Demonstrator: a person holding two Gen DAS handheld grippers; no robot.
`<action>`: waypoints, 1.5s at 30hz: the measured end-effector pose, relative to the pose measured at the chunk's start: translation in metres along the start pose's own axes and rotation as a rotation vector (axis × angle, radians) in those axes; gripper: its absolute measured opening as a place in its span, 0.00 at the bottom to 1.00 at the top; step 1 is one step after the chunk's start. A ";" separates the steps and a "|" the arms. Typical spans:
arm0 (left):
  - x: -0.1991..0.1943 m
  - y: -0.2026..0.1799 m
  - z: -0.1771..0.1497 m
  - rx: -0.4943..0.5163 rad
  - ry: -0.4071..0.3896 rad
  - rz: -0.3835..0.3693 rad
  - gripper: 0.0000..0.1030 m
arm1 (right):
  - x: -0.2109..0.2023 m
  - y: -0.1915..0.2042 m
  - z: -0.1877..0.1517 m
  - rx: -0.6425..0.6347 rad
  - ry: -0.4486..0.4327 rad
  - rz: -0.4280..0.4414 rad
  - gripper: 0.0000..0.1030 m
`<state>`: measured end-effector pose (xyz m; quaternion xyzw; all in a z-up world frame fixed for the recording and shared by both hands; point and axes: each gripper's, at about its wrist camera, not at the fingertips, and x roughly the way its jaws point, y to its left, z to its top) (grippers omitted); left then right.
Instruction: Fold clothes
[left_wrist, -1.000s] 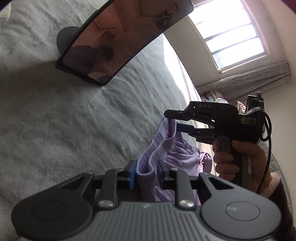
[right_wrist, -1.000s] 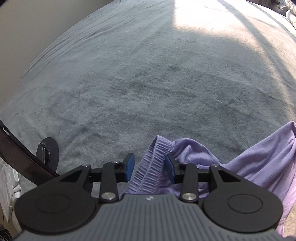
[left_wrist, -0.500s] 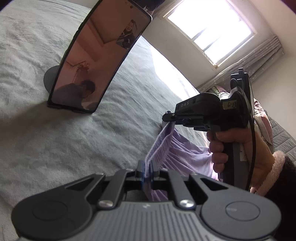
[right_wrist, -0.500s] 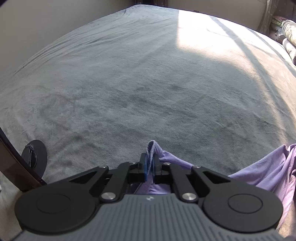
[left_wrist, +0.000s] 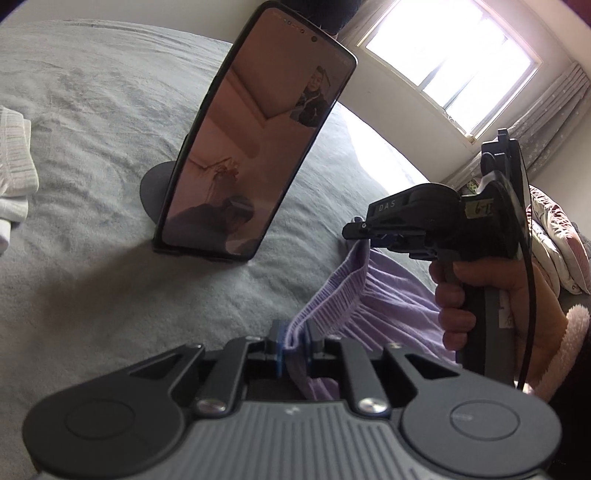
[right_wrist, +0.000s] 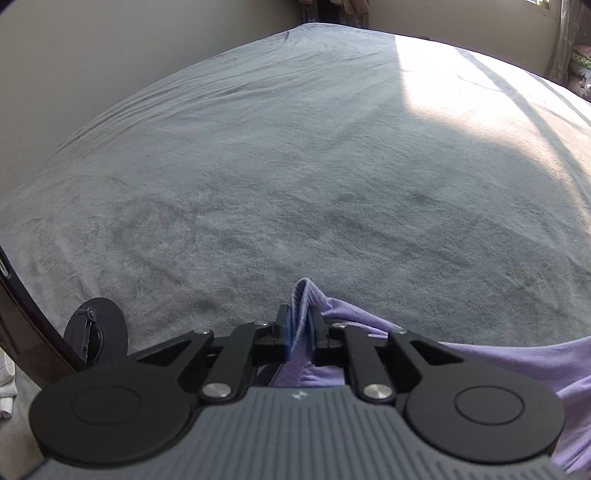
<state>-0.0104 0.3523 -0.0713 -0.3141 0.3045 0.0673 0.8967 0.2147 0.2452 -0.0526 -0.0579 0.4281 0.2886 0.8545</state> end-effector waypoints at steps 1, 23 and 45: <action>-0.002 -0.001 0.000 0.004 -0.008 0.007 0.13 | -0.004 -0.002 0.000 0.002 0.000 0.010 0.17; 0.000 -0.079 -0.026 0.227 0.026 -0.096 0.28 | -0.178 -0.153 -0.100 0.111 -0.090 -0.088 0.44; 0.050 -0.222 -0.104 0.468 0.253 -0.297 0.28 | -0.227 -0.283 -0.185 0.318 -0.083 -0.276 0.44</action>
